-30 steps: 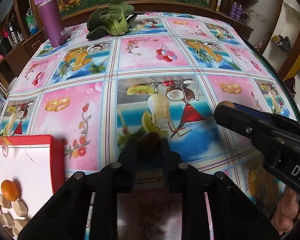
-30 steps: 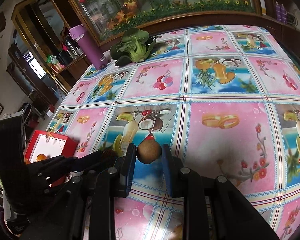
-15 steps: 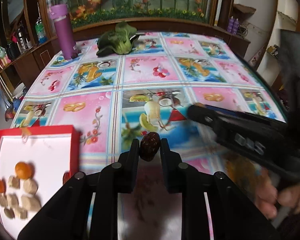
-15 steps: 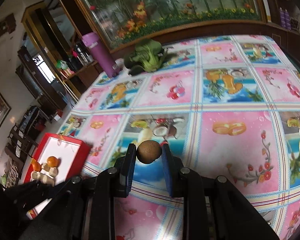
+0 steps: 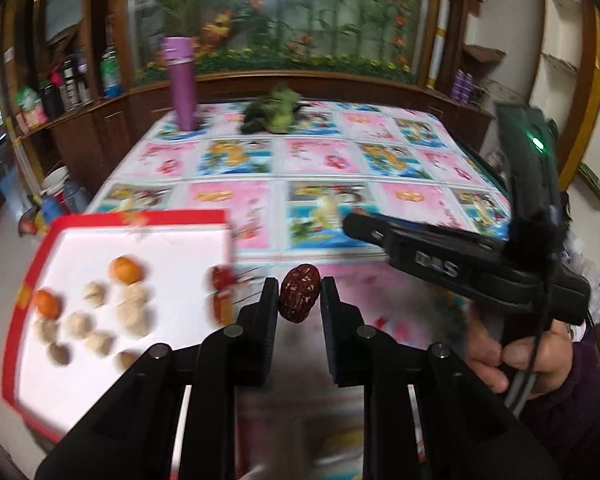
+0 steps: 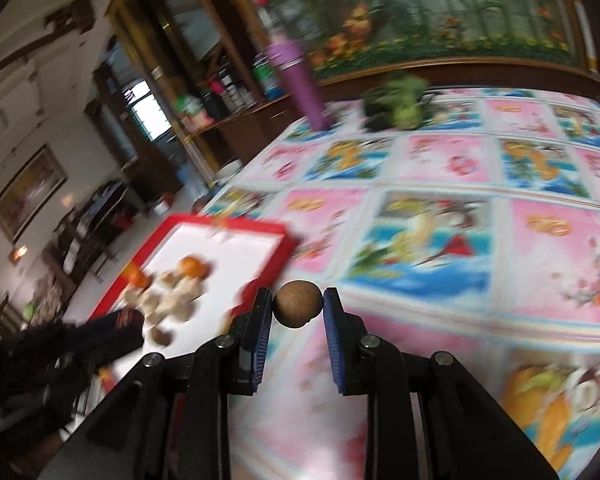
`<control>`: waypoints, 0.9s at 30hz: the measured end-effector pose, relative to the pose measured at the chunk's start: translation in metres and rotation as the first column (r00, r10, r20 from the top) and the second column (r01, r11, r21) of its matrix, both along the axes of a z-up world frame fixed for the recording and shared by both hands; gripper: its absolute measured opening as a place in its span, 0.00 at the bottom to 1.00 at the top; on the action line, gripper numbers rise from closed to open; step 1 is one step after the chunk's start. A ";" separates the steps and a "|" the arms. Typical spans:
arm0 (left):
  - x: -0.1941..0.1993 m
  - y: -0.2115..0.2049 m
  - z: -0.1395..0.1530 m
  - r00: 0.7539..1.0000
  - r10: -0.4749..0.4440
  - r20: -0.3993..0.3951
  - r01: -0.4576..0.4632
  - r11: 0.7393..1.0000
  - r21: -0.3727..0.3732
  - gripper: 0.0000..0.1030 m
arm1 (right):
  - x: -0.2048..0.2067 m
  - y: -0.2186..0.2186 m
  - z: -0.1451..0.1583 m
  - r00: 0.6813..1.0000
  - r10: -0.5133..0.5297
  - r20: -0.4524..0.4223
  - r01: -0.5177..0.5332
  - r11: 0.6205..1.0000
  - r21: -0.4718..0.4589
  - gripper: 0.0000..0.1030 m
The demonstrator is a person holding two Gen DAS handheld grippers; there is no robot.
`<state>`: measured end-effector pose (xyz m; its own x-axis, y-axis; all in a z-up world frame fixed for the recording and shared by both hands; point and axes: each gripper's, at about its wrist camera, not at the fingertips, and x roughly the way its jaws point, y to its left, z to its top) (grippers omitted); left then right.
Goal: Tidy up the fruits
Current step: 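Carry the date and nut to the tray and open both grippers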
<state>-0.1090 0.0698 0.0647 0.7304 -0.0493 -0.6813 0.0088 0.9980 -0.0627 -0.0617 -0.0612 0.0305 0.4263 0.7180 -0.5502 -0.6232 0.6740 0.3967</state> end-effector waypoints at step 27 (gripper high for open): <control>-0.061 0.148 -0.041 0.951 0.304 -0.052 -0.307 0.950 -0.063 0.22 | -0.037 0.120 -0.021 0.984 0.173 -0.037 -0.176 0.971 -0.164 0.24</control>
